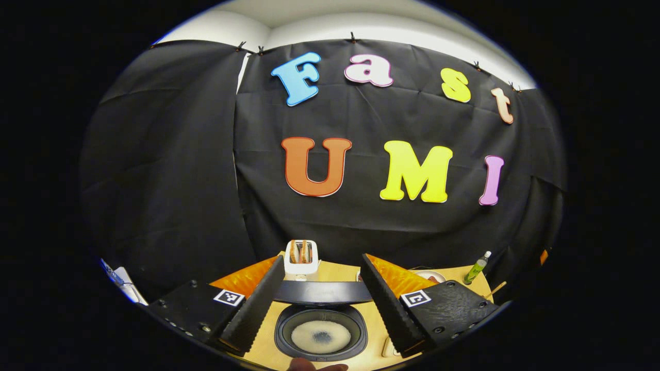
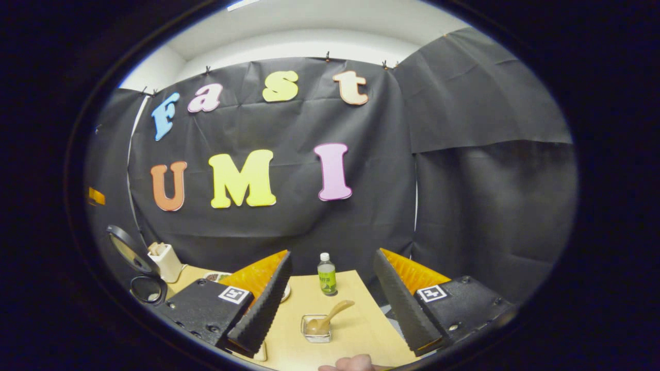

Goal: Close the left gripper, press the button to open the rice cooker; take a wooden spoon from the chopstick holder with the right hand, scoop a spoonful of rice and pour it into the rice cooker, then put the wooden spoon back into the chopstick holder.

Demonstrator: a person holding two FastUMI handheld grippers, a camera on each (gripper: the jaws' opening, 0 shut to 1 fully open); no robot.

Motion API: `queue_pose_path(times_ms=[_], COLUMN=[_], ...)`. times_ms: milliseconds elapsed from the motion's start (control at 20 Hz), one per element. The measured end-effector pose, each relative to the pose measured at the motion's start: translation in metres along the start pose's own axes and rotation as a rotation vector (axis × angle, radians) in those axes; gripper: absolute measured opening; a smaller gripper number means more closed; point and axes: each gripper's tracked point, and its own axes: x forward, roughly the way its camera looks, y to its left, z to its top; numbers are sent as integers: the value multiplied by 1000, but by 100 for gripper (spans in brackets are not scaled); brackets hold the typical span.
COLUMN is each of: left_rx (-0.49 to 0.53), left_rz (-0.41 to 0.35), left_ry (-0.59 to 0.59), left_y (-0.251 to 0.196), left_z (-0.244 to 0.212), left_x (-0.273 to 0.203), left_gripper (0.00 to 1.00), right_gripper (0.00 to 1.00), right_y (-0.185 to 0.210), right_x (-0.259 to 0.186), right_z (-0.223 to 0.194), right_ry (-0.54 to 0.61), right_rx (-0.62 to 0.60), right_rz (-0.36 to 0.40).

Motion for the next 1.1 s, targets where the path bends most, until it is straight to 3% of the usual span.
queue_pose_path(times_ms=[200,450,650,800,1100], left_rx=[28,34,28,14,-50], left_rz=[18,-33,-54,-25,-74], left_ry=[95,165,216,239,314], left_y=[10,1,-3,-3,-14], left_z=[-22,-48,-70,-90,-172], left_x=[45,58,54,37,-10], left_gripper=[95,95,97,97,96], right_gripper=[99,99,100,100,100], right_y=[-25,-45,-23,4,50], right_x=[-34,-59,-72,-82,-94], right_z=[5,2,9,12,12], right_ry=[-17,-18,-28,-32,-24], right_rx=[-50,-56,-49,-48,-32], right_rz=[-68,-135,-110,-68,20])
